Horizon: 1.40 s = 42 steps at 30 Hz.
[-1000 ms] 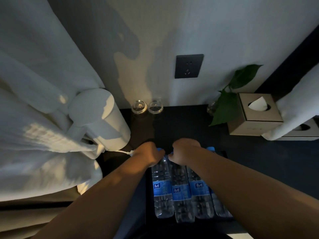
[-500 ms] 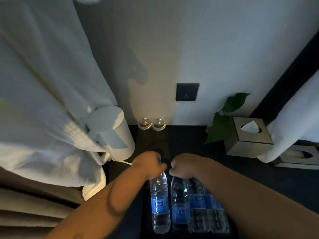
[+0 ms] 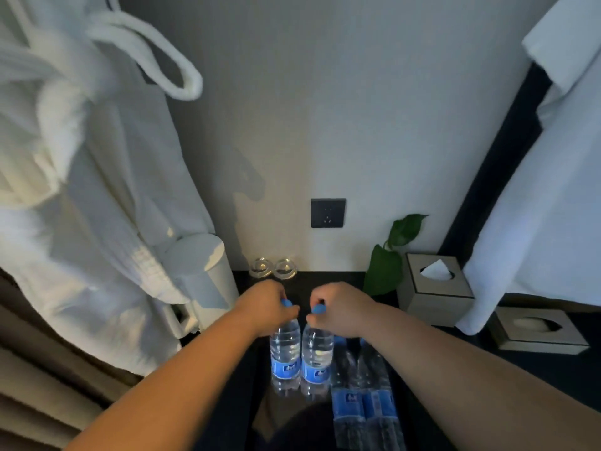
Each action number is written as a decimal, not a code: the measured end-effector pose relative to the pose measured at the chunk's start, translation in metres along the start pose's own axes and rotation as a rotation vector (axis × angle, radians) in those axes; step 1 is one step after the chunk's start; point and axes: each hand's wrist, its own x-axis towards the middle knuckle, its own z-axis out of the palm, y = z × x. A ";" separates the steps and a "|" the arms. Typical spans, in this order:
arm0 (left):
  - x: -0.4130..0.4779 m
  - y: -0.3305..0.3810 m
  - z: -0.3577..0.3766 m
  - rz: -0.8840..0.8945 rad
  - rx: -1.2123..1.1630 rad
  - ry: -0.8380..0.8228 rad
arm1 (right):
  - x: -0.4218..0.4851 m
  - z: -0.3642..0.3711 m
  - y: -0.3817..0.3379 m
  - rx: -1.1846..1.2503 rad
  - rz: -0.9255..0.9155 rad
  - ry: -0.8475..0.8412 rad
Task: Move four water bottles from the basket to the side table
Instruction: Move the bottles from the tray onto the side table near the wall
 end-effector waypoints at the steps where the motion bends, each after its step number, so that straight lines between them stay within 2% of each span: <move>1: 0.005 0.003 -0.009 -0.005 0.010 0.031 | -0.001 -0.007 -0.002 -0.006 -0.028 0.078; 3: 0.015 0.009 -0.024 -0.017 -0.003 0.103 | 0.001 -0.023 -0.004 -0.007 -0.076 0.200; 6: 0.031 0.021 -0.044 -0.006 -0.041 0.217 | 0.010 -0.052 -0.009 -0.084 -0.106 0.279; 10: 0.054 0.040 -0.063 0.025 -0.016 0.254 | 0.025 -0.089 -0.008 -0.217 -0.144 0.368; 20: 0.116 0.077 -0.075 0.024 0.074 0.222 | 0.069 -0.124 0.017 -0.332 -0.105 0.300; 29: 0.164 0.083 -0.037 -0.021 0.073 0.154 | 0.109 -0.106 0.060 -0.325 -0.106 0.307; 38: 0.177 0.066 0.000 -0.023 -0.040 0.161 | 0.131 -0.082 0.083 -0.282 -0.045 0.329; 42: 0.180 0.064 0.002 -0.018 -0.014 0.170 | 0.133 -0.074 0.088 -0.251 -0.017 0.360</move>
